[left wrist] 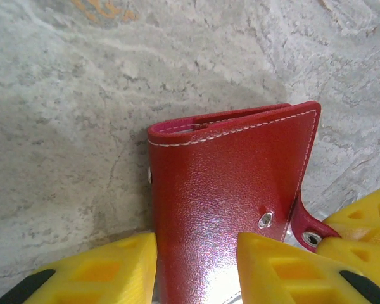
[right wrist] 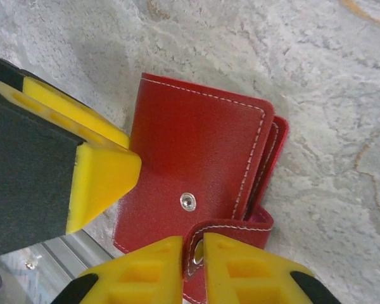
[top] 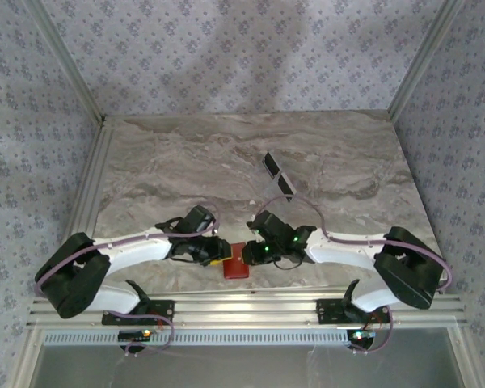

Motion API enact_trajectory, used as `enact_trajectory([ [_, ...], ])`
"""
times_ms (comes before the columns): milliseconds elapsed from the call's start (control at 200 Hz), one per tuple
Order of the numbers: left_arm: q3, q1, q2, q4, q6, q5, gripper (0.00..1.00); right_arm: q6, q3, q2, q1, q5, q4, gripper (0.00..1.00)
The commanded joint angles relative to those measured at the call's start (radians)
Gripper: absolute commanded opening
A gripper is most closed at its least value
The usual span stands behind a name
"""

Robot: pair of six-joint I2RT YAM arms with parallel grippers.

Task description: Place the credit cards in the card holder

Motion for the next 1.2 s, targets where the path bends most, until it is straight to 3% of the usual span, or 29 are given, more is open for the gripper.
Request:
enact_trajectory([
  [0, -0.019, -0.001, 0.001, 0.014, 0.010, 0.010, 0.38, -0.017, 0.031, 0.012, -0.003, -0.031, 0.005, 0.20],
  [250, -0.020, 0.001, 0.003, 0.008, 0.010, 0.007, 0.37, -0.023, 0.040, -0.011, -0.013, -0.036, -0.013, 0.25],
  [385, -0.021, -0.001, 0.004, 0.008, 0.011, 0.009, 0.36, -0.023, 0.038, -0.004, -0.016, -0.040, -0.009, 0.10],
  [575, -0.022, -0.001, 0.011, 0.011, 0.011, 0.011, 0.36, -0.018, 0.034, 0.013, -0.014, -0.046, 0.012, 0.03],
  [835, -0.021, -0.001, 0.015, 0.014, 0.010, 0.015, 0.35, -0.076, 0.096, 0.024, 0.003, 0.021, -0.118, 0.36],
  [1050, -0.023, 0.000, 0.018, 0.017, 0.007, 0.015, 0.35, -0.070, 0.117, 0.071, 0.025, 0.045, -0.138, 0.34],
  [1195, -0.024, -0.001, 0.016, 0.015, 0.008, 0.015, 0.35, -0.075, 0.155, 0.089, 0.050, 0.140, -0.223, 0.34],
])
